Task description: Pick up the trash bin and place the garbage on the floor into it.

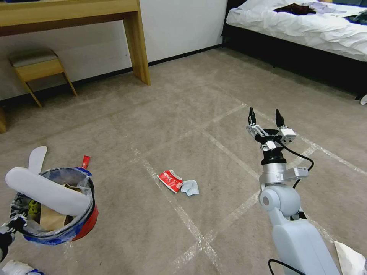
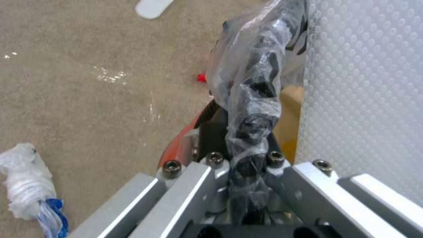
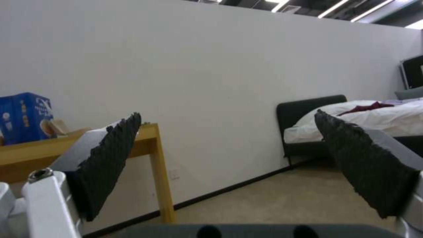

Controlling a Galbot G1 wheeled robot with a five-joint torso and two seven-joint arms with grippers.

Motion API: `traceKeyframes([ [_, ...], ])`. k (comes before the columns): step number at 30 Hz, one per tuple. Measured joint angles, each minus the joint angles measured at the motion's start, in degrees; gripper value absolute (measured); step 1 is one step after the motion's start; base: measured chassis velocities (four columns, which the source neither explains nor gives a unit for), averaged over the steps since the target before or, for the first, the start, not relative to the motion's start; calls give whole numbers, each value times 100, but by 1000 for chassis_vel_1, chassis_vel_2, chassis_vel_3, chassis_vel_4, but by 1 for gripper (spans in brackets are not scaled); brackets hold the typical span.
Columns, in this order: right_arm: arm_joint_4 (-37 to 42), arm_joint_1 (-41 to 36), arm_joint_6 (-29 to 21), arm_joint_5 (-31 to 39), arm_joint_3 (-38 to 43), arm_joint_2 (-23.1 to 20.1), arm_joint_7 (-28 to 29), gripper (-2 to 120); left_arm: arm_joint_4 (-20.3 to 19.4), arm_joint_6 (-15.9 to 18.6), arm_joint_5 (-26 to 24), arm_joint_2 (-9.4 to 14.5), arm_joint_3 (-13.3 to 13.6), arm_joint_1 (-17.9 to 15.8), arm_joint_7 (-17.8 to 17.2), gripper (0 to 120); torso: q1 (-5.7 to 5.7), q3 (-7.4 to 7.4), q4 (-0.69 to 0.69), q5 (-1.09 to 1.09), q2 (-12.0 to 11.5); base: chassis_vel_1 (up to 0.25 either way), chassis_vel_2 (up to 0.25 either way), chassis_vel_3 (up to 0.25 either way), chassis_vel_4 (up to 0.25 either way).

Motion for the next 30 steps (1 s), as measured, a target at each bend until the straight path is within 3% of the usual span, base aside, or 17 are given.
traceKeyframes([
  [30, -73, 41, 114, -170, -173, 3, -15, 100, -2, -16, -12, -20, -54, -2, 8, 1, 2, 1, 0, 0, 0, -98, 98, 100, -96],
])
